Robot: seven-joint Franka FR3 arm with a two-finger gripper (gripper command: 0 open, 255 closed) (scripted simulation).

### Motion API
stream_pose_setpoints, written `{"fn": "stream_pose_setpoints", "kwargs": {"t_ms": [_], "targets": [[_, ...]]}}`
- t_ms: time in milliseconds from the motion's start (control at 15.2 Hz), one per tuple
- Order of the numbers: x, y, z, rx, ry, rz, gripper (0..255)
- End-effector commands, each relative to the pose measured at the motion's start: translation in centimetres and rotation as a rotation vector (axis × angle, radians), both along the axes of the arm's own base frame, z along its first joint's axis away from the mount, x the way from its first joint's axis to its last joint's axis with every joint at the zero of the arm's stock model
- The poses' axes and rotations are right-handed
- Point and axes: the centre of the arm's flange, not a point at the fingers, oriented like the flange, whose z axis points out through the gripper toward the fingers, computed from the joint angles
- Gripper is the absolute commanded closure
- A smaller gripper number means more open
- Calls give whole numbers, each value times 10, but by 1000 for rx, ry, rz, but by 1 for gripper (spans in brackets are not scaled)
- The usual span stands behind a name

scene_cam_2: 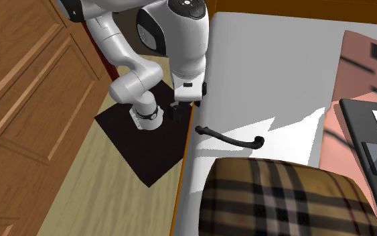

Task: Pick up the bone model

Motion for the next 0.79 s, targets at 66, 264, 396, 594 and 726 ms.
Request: {"fn": "stream_pose_setpoints", "kwargs": {"t_ms": [66,264,396,594,726], "targets": [[13,1,-1,9,-2,35,0],[50,5,-5,35,-8,138,0],[74,10,-8,52,-11,207,0],[111,21,-11,78,-17,311,0],[134,30,-13,95,-21,380,0]]}}
